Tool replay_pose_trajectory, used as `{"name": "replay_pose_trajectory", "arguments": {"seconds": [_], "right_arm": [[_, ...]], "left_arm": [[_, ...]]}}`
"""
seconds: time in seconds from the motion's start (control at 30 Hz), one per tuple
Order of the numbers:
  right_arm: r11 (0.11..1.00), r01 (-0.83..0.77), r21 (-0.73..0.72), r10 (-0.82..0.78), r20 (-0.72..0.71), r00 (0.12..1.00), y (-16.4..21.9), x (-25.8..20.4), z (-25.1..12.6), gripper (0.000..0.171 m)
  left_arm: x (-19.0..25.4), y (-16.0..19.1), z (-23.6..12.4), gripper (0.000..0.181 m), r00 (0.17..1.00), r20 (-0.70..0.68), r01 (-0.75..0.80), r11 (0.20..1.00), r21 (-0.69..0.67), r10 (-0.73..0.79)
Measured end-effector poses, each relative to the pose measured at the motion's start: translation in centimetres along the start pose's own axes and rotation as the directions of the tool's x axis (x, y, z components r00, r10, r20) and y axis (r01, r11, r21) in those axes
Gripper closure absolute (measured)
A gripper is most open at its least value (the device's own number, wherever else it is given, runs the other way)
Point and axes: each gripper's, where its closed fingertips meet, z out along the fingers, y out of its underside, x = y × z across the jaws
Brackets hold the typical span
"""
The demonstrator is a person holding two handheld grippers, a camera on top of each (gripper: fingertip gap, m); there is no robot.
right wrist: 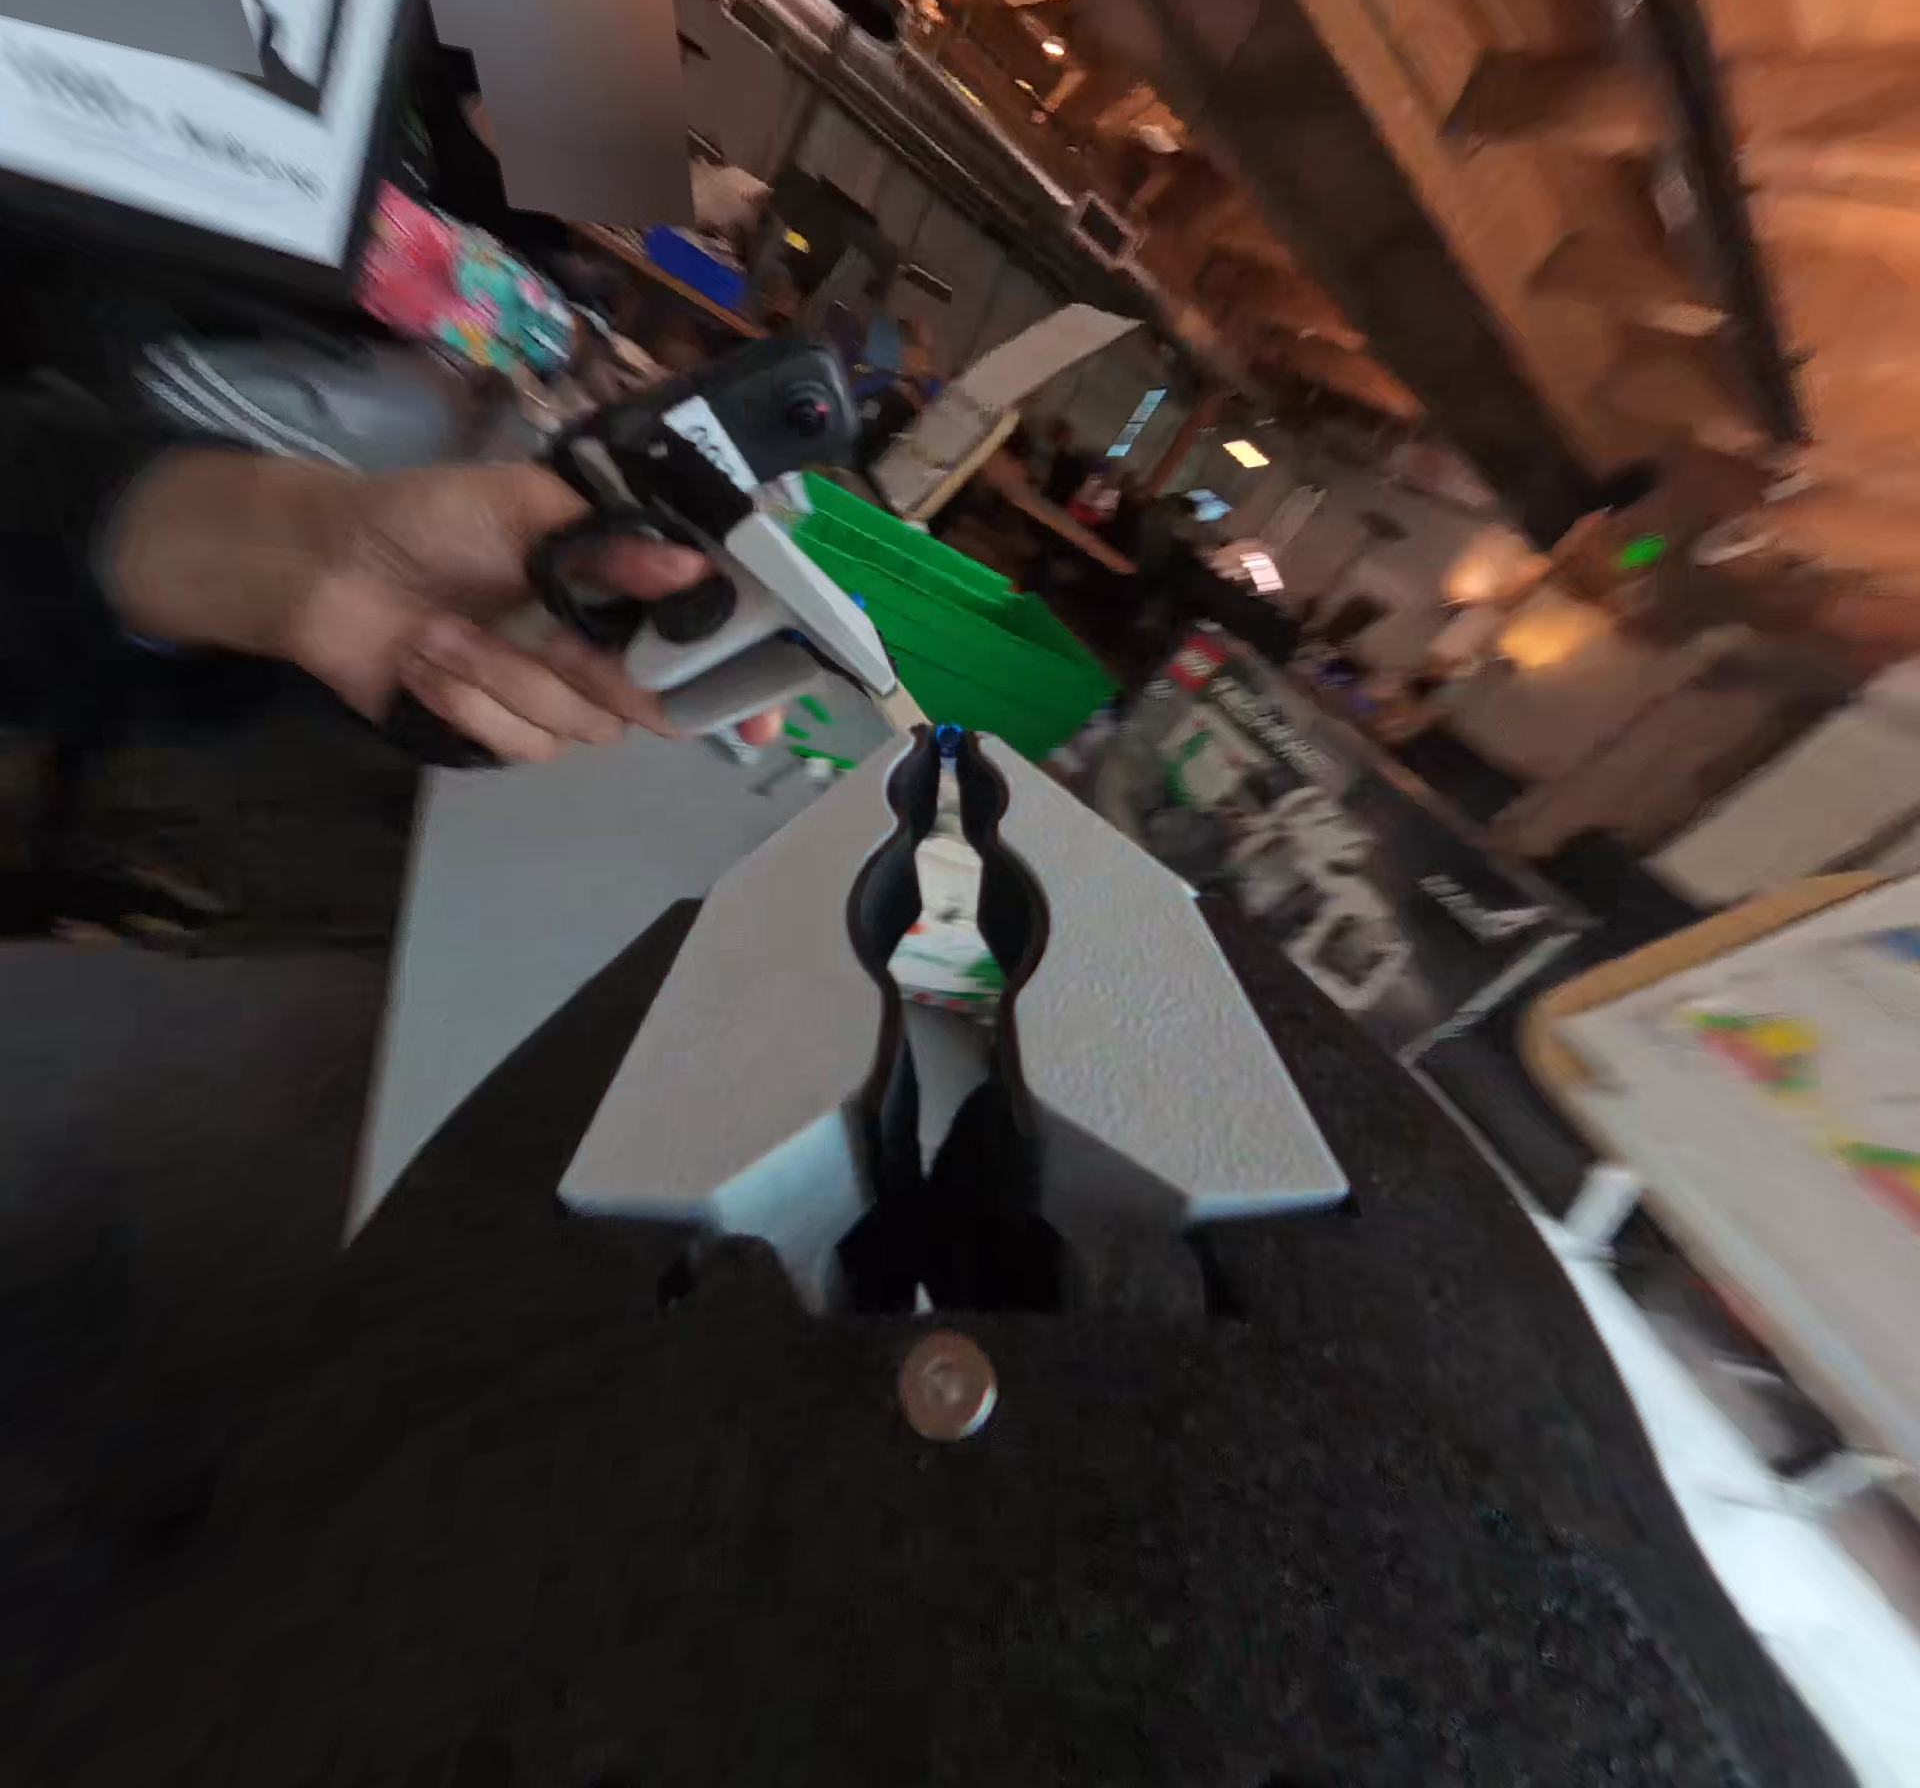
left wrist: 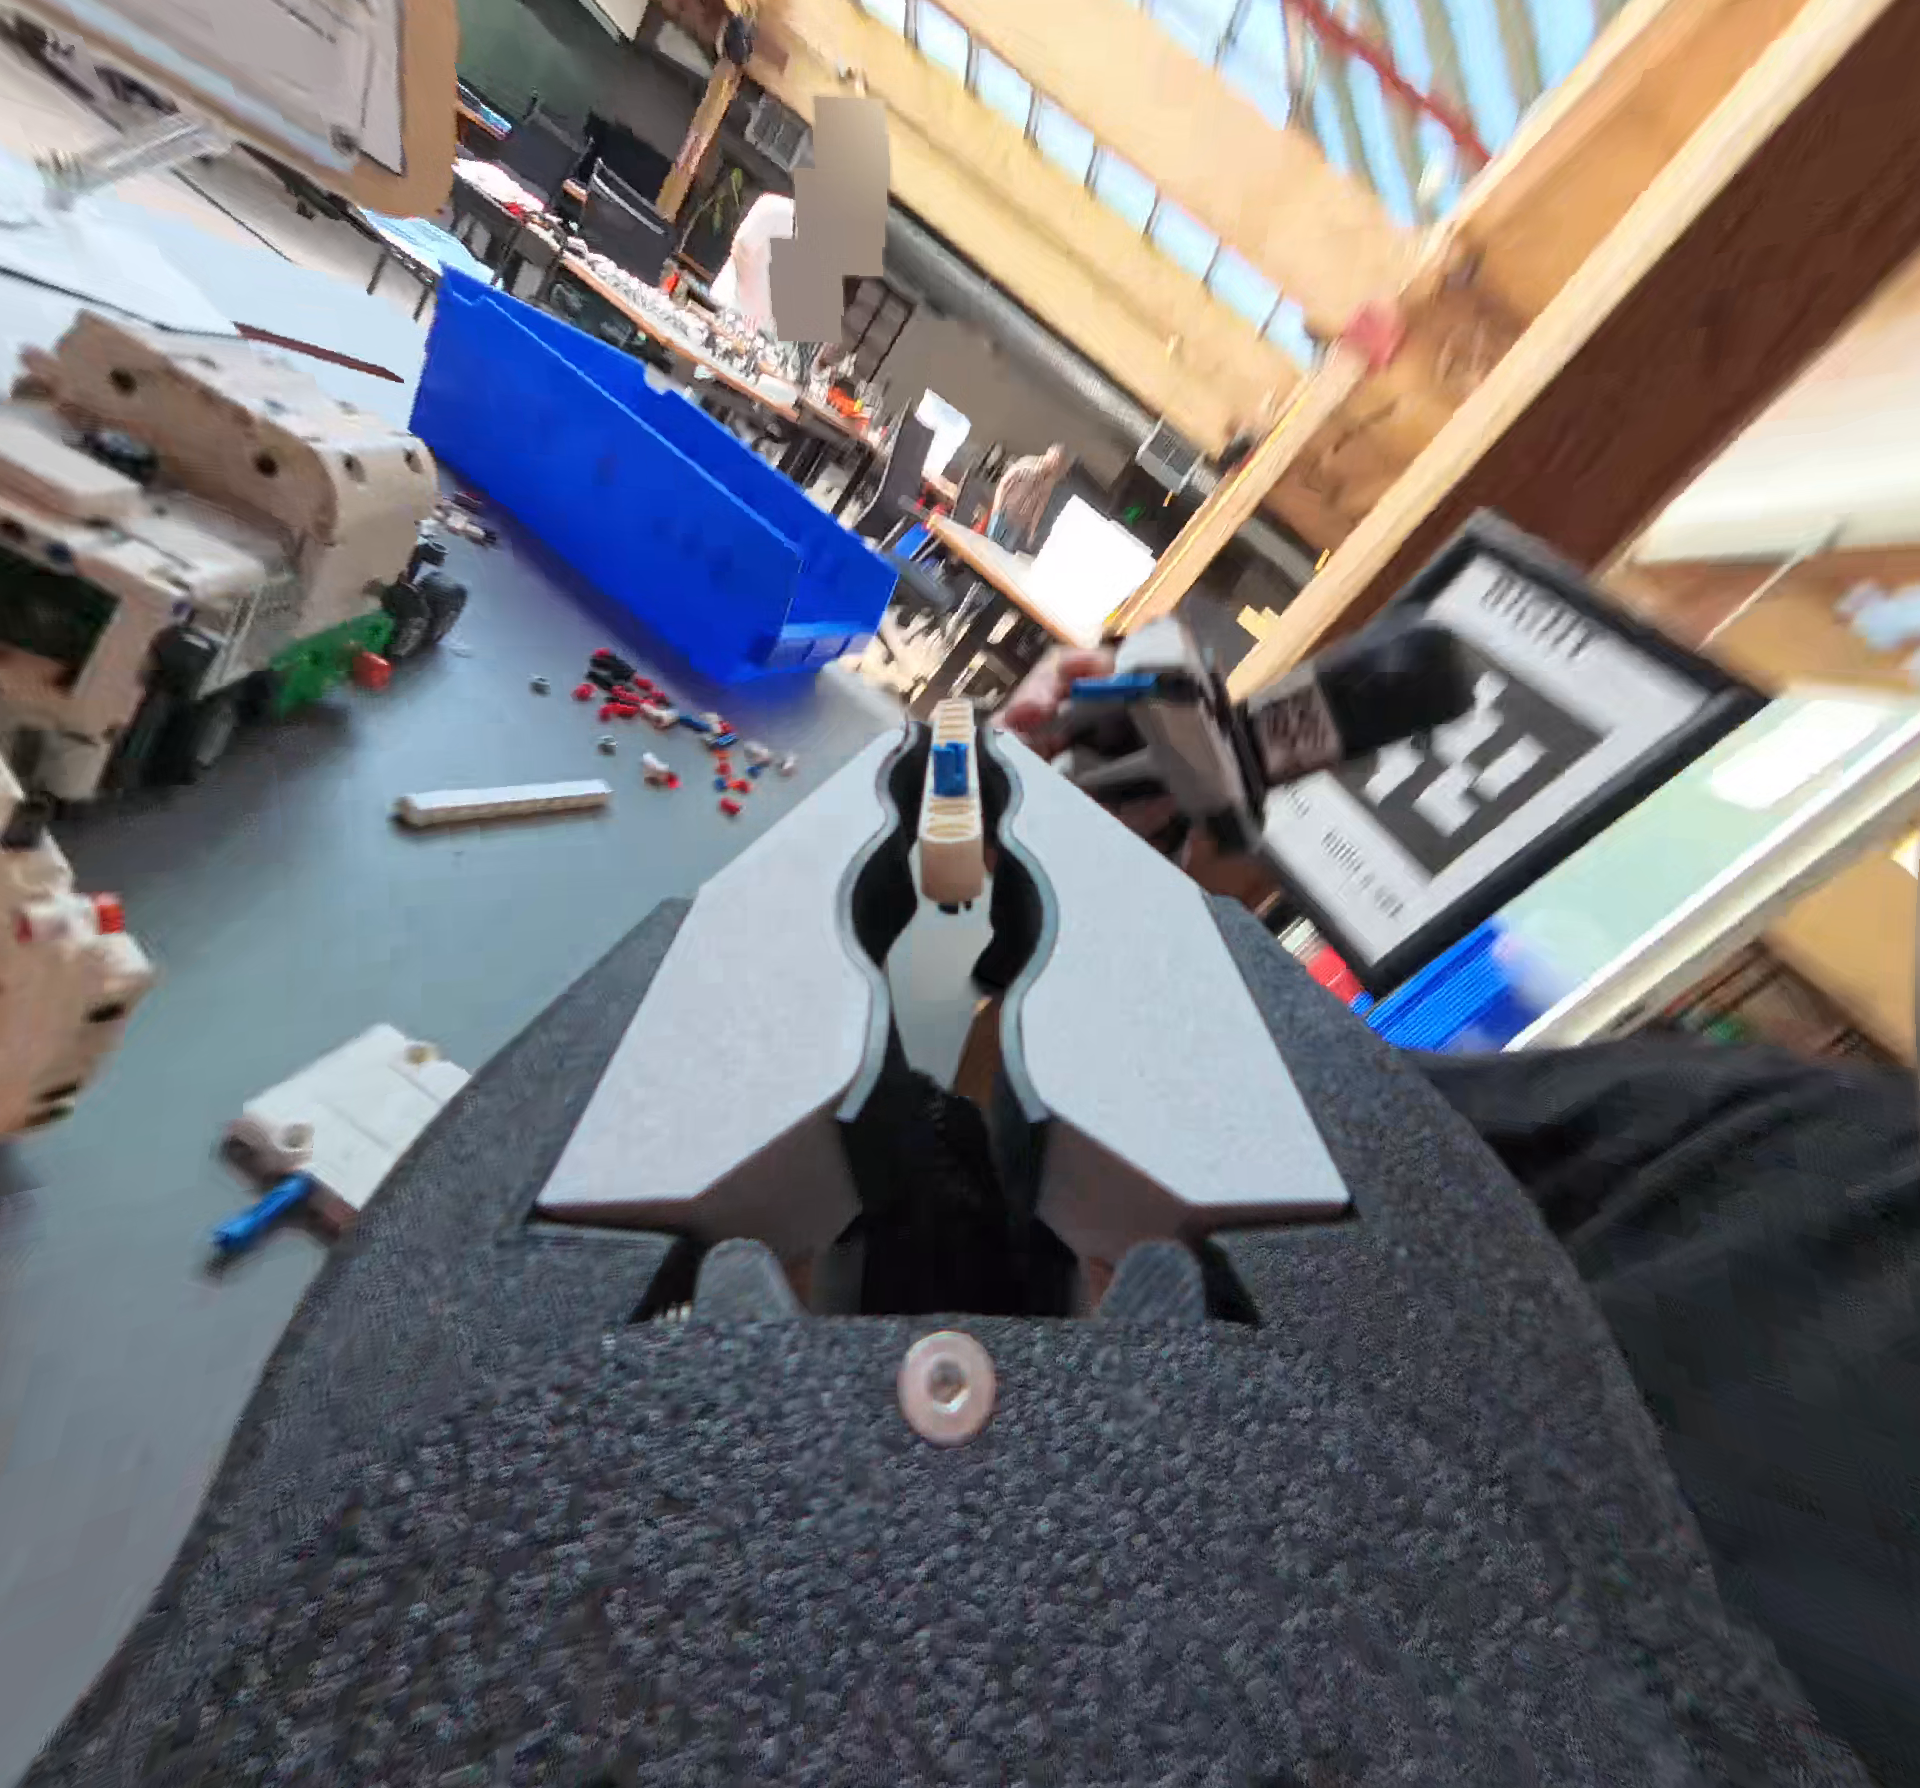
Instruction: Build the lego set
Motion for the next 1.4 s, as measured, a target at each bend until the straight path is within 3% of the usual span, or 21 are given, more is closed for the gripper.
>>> {"name": "replay_pose_trajectory", "arguments": {"seconds": [0.07,0.13,0.3,0.6,1.07,1.27,1.4], "right_arm": [[0.941,0.334,-0.055,-0.338,-0.157,0.928,-0.8,-0.7,0.4,0.169],[0.844,0.513,-0.157,-0.536,-0.205,0.819,-0.2,-1.8,1.2,0.169],[0.707,0.669,-0.230,-0.707,-0.240,0.665,0.8,-3.6,2.2,0.169],[0.640,0.703,-0.309,-0.768,-0.233,0.597,2.2,-2.9,2.5,0.169],[0.654,0.691,-0.306,-0.756,-0.243,0.608,2.3,-2.6,2.3,0.169],[0.699,0.640,-0.320,-0.713,-0.245,0.657,3.1,-2.2,2.4,0.169],[0.809,0.499,-0.312,-0.580,-0.276,0.767,3.6,-1.6,2.5,0.169]], "left_arm": [[0.2,-1.3,-0.6,0.177,0.972,-0.099,0.223,0.970,0.092,-0.214],[-0.3,-1.0,-0.5,0.177,0.935,-0.126,0.346,0.932,0.113,-0.332],[-0.6,0.2,0.2,0.177,0.887,-0.154,0.454,0.882,0.127,-0.434],[0.5,1.7,1.6,0.178,0.859,-0.176,0.498,0.864,0.073,-0.480],[0.3,1.9,1.5,0.177,0.863,-0.162,0.494,0.867,0.067,-0.479],[-0.3,1.9,1.4,0.177,0.870,-0.154,0.486,0.867,0.111,-0.468],[-0.8,1.5,1.3,0.177,0.883,-0.161,0.464,0.870,0.168,-0.440]]}}
